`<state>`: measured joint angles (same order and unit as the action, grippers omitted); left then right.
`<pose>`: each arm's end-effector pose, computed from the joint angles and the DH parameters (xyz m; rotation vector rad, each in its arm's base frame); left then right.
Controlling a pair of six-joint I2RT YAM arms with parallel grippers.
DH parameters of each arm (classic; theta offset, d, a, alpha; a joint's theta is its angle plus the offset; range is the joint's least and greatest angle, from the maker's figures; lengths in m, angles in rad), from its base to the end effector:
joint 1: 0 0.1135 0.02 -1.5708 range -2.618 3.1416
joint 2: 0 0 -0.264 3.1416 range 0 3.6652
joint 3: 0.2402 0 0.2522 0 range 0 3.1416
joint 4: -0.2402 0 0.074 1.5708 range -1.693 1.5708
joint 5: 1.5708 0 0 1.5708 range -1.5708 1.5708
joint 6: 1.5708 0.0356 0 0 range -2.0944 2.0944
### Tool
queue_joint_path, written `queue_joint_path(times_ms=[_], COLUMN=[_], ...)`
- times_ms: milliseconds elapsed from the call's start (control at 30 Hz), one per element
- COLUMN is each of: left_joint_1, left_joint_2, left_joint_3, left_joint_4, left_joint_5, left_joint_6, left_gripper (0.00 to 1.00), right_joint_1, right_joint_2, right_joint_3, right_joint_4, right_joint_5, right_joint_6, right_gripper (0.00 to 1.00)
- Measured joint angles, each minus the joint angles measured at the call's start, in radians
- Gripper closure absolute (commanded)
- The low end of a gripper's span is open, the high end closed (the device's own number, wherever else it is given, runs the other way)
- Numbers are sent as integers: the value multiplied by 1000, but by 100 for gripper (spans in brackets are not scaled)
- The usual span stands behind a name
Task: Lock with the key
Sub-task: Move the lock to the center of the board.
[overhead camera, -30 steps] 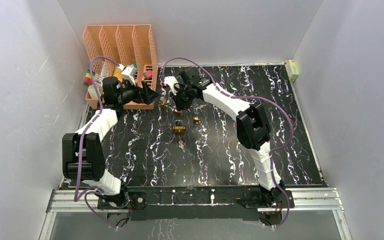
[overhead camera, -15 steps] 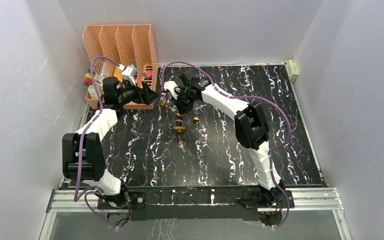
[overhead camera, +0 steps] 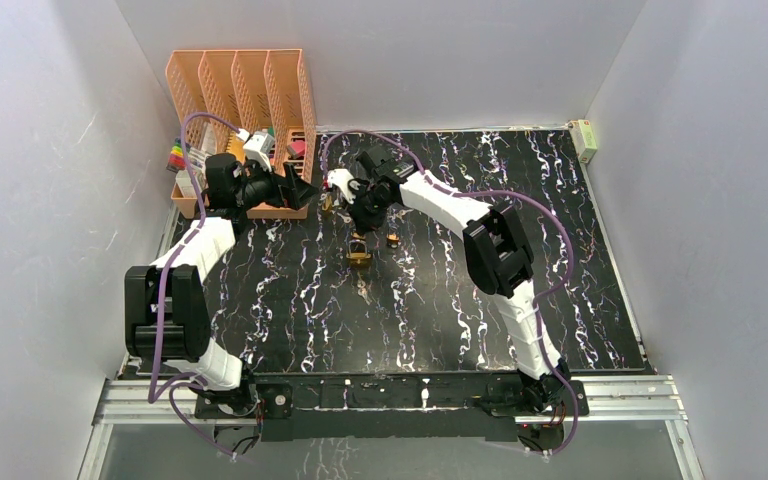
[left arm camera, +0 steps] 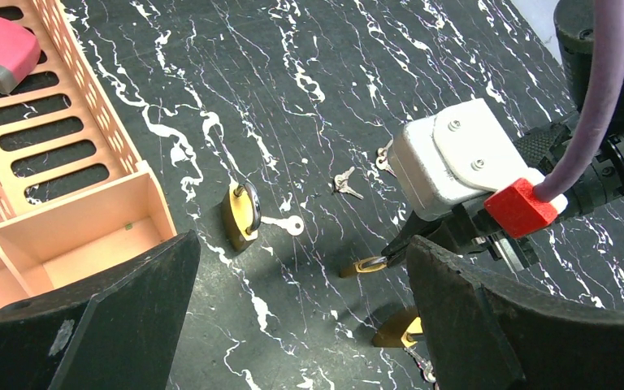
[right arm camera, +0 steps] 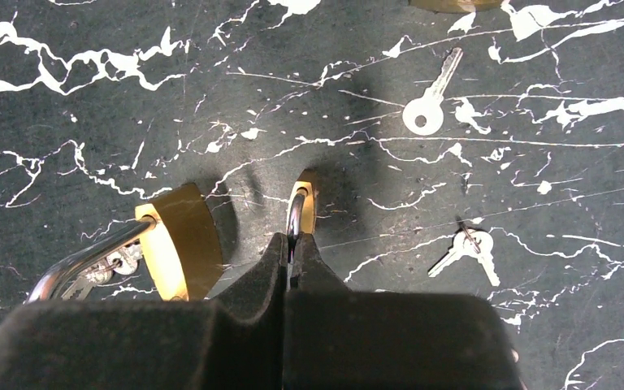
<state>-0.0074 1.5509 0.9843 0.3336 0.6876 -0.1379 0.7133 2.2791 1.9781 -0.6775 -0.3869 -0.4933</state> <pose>0.3522 -0.0252 0.2731 0.3776 1.7670 -0.7206 0.3717 0.3394 0.2099 -1.5640 2.0028 0.5789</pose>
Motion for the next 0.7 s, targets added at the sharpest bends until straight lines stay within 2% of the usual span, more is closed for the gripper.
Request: queue_joint_path(times_ms=[133,467,600,700], left_joint_1=[0,0,0,-3], left_joint_2=[0,0,2,14], left_joint_3=[1,1,5,18], left_joint_4=[-1,-5,-8,-28], left_joint_5=[0,0,0,-10], left_joint_6=[0,5,10,42], left_gripper=[2,2,12,15], right_joint_1=[0,-1,-1,-1], right_joint_2=[0,-3,-19,-55], right_joint_3=[0,1,8,19], right_joint_4=[0,-11,-37,-58], right_joint_5=[-10,-39,-51,-52], right_joint_6=[-2,-4,-3,-1], right_gripper=[79,66,57,49])
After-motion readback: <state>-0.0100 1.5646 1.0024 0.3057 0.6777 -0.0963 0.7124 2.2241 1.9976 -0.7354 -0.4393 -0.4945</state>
